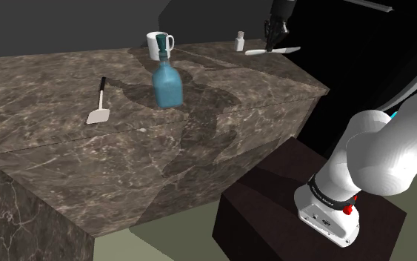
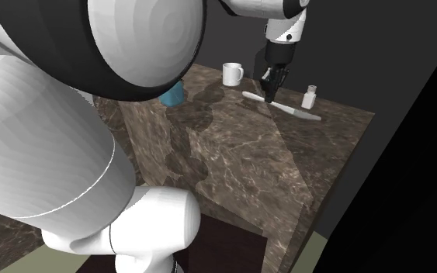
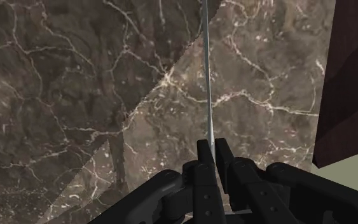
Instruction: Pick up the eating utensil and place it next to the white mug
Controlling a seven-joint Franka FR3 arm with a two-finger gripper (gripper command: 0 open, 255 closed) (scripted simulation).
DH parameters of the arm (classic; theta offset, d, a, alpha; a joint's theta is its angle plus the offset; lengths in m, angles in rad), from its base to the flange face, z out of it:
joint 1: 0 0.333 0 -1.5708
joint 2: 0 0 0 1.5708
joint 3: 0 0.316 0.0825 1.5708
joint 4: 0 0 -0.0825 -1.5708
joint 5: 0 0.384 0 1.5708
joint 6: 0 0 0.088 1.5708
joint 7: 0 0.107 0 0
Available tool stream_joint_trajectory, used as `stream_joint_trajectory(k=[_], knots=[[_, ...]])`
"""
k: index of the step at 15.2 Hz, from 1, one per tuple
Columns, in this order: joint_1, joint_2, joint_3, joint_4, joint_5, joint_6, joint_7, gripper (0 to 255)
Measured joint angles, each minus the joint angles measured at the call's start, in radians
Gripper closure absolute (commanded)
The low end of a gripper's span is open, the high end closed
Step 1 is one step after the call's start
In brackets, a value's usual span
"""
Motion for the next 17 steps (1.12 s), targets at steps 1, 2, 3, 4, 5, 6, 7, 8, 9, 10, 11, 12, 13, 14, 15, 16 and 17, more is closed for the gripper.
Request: stream_joint_trajectory(k=[1,2,3,4,5,6,7,8,9,10,11,12,13,14,15,16,17], knots=[[0.001,0.002,0.0,0.018,0.001,-0.016,-0.002,255],[0.001,-0.001,0.003,0.03,0.001,-0.031,0.0,255],[0.002,0.003,0.003,0.049,0.004,-0.046,-0.001,255],[0.003,0.002,0.005,0.061,0.004,-0.059,0.0,255],[0.004,0.006,0.005,0.079,0.006,-0.073,-0.002,255],[0.004,0.004,0.007,0.088,0.006,-0.085,0.0,255],[0.005,0.006,0.007,0.102,0.007,-0.097,-0.001,255],[0.006,0.009,0.007,0.117,0.009,-0.11,-0.002,255],[0.007,0.008,0.009,0.132,0.009,-0.124,-0.001,255],[0.008,0.015,0.009,0.151,0.013,-0.138,-0.002,255],[0.009,0.022,0.006,0.17,0.017,-0.151,-0.007,255],[0.01,0.023,0.007,0.185,0.017,-0.165,-0.007,255],[0.011,0.026,0.007,0.199,0.019,-0.176,-0.008,255],[0.015,0.032,0.012,0.207,0.024,-0.18,0.0,255],[0.022,0.049,0.016,0.227,0.034,-0.186,0.009,255],[0.03,0.052,0.029,0.217,0.038,-0.175,0.029,255],[0.039,0.077,0.032,0.243,0.052,-0.18,0.038,255]])
